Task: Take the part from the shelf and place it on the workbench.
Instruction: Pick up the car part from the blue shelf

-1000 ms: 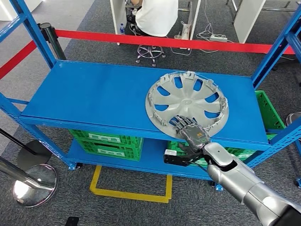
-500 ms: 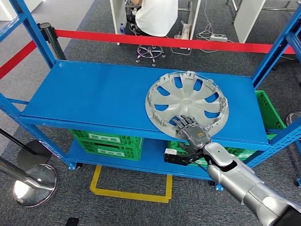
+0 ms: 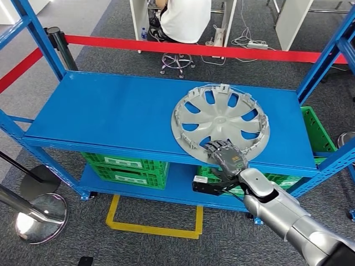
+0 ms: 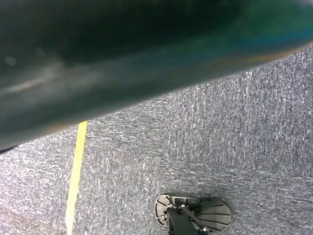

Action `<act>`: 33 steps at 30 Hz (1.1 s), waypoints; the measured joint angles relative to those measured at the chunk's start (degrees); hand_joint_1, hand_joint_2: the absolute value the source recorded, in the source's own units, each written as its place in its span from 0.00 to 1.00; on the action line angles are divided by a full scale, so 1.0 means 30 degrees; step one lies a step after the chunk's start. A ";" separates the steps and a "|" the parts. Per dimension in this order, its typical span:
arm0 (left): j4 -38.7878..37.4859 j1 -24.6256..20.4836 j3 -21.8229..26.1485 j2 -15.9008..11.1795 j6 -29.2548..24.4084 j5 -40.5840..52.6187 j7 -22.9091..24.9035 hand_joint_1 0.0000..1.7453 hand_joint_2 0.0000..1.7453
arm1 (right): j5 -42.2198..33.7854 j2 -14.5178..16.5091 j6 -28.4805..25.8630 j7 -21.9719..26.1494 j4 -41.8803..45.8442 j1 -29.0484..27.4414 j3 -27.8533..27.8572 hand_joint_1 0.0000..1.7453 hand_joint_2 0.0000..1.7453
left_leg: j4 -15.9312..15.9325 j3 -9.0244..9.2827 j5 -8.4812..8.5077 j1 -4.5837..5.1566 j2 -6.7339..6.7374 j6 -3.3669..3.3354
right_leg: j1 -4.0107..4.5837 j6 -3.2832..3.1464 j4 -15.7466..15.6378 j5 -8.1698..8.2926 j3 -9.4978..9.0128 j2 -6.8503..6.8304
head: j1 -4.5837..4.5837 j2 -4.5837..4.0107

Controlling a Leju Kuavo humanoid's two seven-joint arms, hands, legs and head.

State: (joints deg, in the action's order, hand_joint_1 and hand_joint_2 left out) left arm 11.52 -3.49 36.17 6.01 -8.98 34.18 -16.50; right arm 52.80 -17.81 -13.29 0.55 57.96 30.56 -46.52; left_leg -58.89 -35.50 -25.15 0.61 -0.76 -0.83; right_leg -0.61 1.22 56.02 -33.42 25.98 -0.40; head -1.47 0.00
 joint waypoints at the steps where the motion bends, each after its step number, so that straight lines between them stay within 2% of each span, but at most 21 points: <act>1: 0.0000 0.0005 0.0000 0.0011 0.0000 -0.0009 0.0000 0.00 0.00 | 0.0031 0.0000 0.0020 -0.0009 0.0000 0.0025 -0.0004 1.00 1.00 | 0.0000 0.0004 0.0000 0.0000 0.0000 0.0000 | 0.0000 0.0000 -0.0001 0.0000 0.0003 0.0000 | 0.0000 0.0000; 24: 0.0000 0.0073 0.0011 0.0078 -0.0091 0.0007 -0.0161 0.00 0.00 | 0.0209 -0.0045 0.0056 -0.0120 0.0825 -0.0142 -0.0269 1.00 1.00 | 0.0000 0.0045 0.0000 -0.0003 0.0005 0.0000 | 0.0000 0.0000 -0.0001 -0.0001 -0.0015 0.0008 | 0.0000 0.0000; 28: 0.0000 0.0083 0.0007 0.0093 -0.0233 0.0004 -0.0964 0.00 0.00 | 0.0009 -0.0142 -0.1059 -0.0020 0.1483 -0.0850 -0.0171 1.00 1.00 | 0.0000 0.0044 -0.0001 -0.0003 0.0002 0.0000 | -0.0001 0.0000 -0.0003 -0.0002 -0.0015 0.0002 | -0.0002 0.0000; 33: 0.0000 0.0108 0.0007 0.0091 -0.0326 -0.0027 -0.2590 0.00 0.00 | -0.0098 -0.0242 -0.4815 0.0900 0.4675 -0.3430 0.1425 1.00 1.00 | 0.0000 0.0034 -0.0023 0.0002 -0.0008 0.0012 | 0.0000 0.0002 -0.0003 -0.0016 -0.0097 -0.0006 | -0.0002 0.0000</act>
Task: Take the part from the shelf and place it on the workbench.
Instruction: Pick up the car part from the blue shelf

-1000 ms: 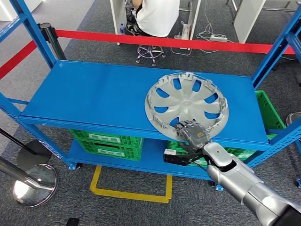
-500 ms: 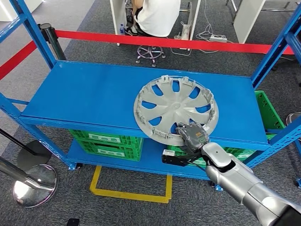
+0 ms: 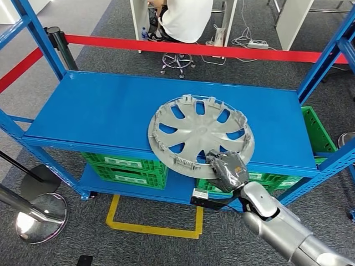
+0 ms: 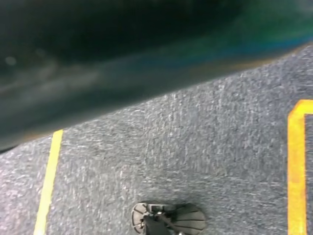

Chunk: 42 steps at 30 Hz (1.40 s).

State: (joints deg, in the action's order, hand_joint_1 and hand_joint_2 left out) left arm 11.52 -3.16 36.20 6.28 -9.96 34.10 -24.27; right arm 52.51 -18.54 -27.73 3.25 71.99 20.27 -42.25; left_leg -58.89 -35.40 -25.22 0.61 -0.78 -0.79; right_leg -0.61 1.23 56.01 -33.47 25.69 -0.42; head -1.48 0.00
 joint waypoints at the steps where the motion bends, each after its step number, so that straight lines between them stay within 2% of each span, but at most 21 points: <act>1: 0.0000 0.0002 0.0000 -0.0002 -0.0018 0.0000 -0.0147 0.00 0.00 | 0.0066 0.0007 -0.0723 0.0288 0.0754 -0.0535 0.0430 1.00 1.00 | 0.0000 -0.0001 -0.0005 0.0001 0.0003 0.0006 | 0.0000 -0.0001 0.0000 -0.0001 -0.0042 0.0008 | -0.0002 0.0000; 6: 0.0000 0.0004 -0.0009 -0.0004 -0.0107 0.0022 -0.0461 0.00 0.00 | 0.0523 0.0315 -0.2947 0.1782 0.3908 -0.2474 0.2289 1.00 1.00 | 0.0001 0.0007 -0.0014 -0.0005 0.0001 0.0014 | 0.0004 -0.0005 0.0000 -0.0025 0.0066 -0.0008 | 0.0000 0.0000; 8: 0.0000 -0.0001 -0.0020 -0.0004 -0.0193 0.0064 -0.0495 0.00 0.00 | 0.0842 0.0681 -0.3493 0.2975 0.5009 -0.3077 0.3071 1.00 1.00 | 0.0004 0.0008 -0.0018 -0.0011 0.0000 0.0016 | 0.0010 -0.0009 0.0000 -0.0035 0.0075 -0.0014 | 0.0006 0.0000; 15: 0.0000 -0.0030 -0.0131 -0.0004 -0.0344 0.0222 -0.0621 0.00 0.00 | 0.1176 0.3198 -0.3709 0.8130 0.7955 -0.5006 0.6411 1.00 1.00 | 0.0008 0.0007 -0.0020 -0.0017 -0.0001 0.0019 | 0.0016 -0.0012 0.0002 -0.0036 0.0074 -0.0015 | 0.0005 0.0000; 17: 0.0000 -0.0045 -0.0144 -0.0004 -0.0364 0.0226 -0.0628 0.00 0.00 | 0.1195 0.3946 -0.3709 0.9081 0.8531 -0.5339 0.7243 1.00 1.00 | 0.0008 0.0006 -0.0020 -0.0017 0.0000 0.0019 | 0.0015 -0.0013 0.0002 -0.0037 0.0075 -0.0009 | 0.0004 0.0000; 21: 0.0000 -0.0065 -0.0153 0.0000 -0.0383 0.0219 -0.0646 0.00 0.00 | 0.1136 0.4918 -0.3709 0.9823 0.9329 -0.5645 0.8322 1.00 1.00 | 0.0009 0.0007 -0.0020 -0.0017 0.0000 0.0019 | 0.0014 -0.0021 0.0001 -0.0043 0.0076 -0.0010 | 0.0007 0.0000; 26: 0.0000 -0.0072 -0.0153 -0.0002 -0.0388 0.0197 -0.0712 0.00 0.00 | 0.0945 0.5588 -0.3708 1.0485 0.9771 -0.5964 0.9136 1.00 1.00 | 0.0008 0.0008 -0.0020 -0.0015 0.0004 0.0019 | 0.0011 -0.0019 0.0000 -0.0040 0.0075 0.0002 | 0.0004 0.0000; 42: 0.0000 -0.0073 -0.0168 -0.0004 -0.0077 0.0204 -0.0532 0.00 0.00 | 0.0559 0.6295 -0.3702 1.1037 1.0184 -0.6139 0.9822 1.00 1.00 | 0.0009 0.0008 -0.0020 -0.0016 0.0003 0.0019 | 0.0012 -0.0017 0.0000 -0.0040 0.0078 -0.0003 | 0.0004 0.0000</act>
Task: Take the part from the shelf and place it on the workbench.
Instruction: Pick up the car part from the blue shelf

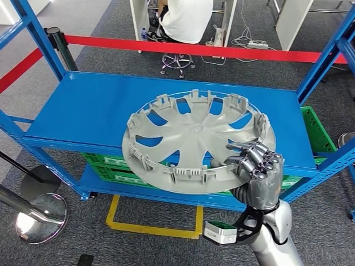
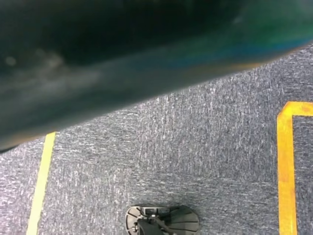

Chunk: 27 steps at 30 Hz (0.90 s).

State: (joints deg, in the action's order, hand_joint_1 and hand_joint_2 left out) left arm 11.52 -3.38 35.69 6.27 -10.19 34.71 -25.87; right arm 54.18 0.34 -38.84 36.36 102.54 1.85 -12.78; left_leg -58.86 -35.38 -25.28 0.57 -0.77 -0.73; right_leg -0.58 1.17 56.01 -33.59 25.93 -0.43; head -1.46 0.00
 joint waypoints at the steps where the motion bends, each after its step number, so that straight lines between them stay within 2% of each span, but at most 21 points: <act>1: 0.0000 0.0001 -0.0004 0.0000 0.0022 0.0005 0.0025 0.00 0.00 | -0.0018 0.0026 0.0000 0.0027 0.0040 -0.0007 0.0040 1.00 1.00 | 0.0000 0.0000 0.0000 0.0000 0.0000 0.0000 | 0.0000 0.0000 0.0000 0.0000 0.0000 0.0000 | 0.0000 0.0000; 27: 0.0000 0.0004 -0.0627 -0.0033 -0.0089 0.0605 0.0277 0.00 0.00 | -0.0590 0.0658 0.0000 0.0698 0.0703 -0.0130 0.1026 1.00 1.00 | 0.0000 0.0000 0.0000 0.0001 0.0000 0.0000 | -0.0001 0.0000 -0.0001 0.0000 0.0000 0.0001 | 0.0000 0.0000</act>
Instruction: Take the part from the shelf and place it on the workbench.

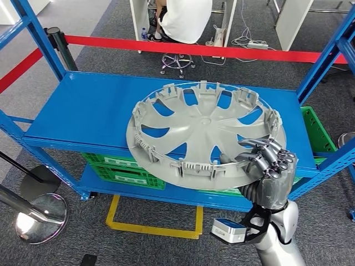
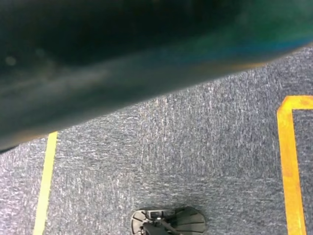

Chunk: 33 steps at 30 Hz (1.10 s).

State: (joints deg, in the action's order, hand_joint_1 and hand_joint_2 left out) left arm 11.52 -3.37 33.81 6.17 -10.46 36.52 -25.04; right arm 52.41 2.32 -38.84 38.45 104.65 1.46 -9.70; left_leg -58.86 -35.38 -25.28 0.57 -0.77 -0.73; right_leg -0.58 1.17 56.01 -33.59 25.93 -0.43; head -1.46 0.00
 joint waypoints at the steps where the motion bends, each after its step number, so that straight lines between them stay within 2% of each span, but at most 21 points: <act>1: 0.0000 0.0000 -0.0051 -0.0002 0.0029 0.0020 0.0018 0.00 0.00 | 0.0004 0.0000 0.0000 -0.0007 0.0000 0.0000 0.0000 1.00 1.00 | 0.0000 0.0000 0.0000 0.0000 0.0000 0.0000 | 0.0000 0.0000 0.0000 0.0000 0.0000 0.0000 | 0.0000 0.0000; 13: 0.0000 -0.0001 -0.0218 -0.0011 0.0020 0.0056 -0.0064 0.00 0.00 | 0.0042 0.0035 0.0000 -0.0080 0.0000 -0.0055 0.0009 1.00 1.00 | 0.0000 0.0000 0.0000 0.0000 0.0000 0.0000 | 0.0000 0.0000 0.0000 0.0000 0.0000 0.0000 | 0.0000 0.0000; 23: 0.0000 0.0001 -0.0270 -0.0011 0.0138 0.0058 -0.0113 0.00 0.00 | 0.0078 0.0595 0.0000 0.0289 0.0007 -0.0215 0.0482 1.00 1.00 | 0.0000 0.0000 0.0000 0.0000 0.0000 0.0000 | 0.0000 0.0000 0.0000 0.0000 0.0000 0.0000 | 0.0000 0.0000; 33: 0.0000 0.0006 -0.0277 -0.0018 0.0255 0.0055 -0.0106 0.00 0.00 | 0.0078 0.0738 0.0000 0.0228 0.0007 -0.0268 0.0689 1.00 1.00 | 0.0000 0.0000 0.0000 0.0000 0.0000 0.0000 | 0.0000 0.0000 0.0000 0.0000 -0.0001 0.0000 | 0.0000 0.0000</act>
State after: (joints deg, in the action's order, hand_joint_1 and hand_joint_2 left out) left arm 11.52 -3.35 32.98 6.12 -9.69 36.69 -25.35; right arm 52.65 4.53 -38.84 39.13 104.67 0.66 -7.64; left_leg -58.86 -35.38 -25.28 0.57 -0.77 -0.73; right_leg -0.58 1.17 56.01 -33.59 25.93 -0.43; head -1.46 0.00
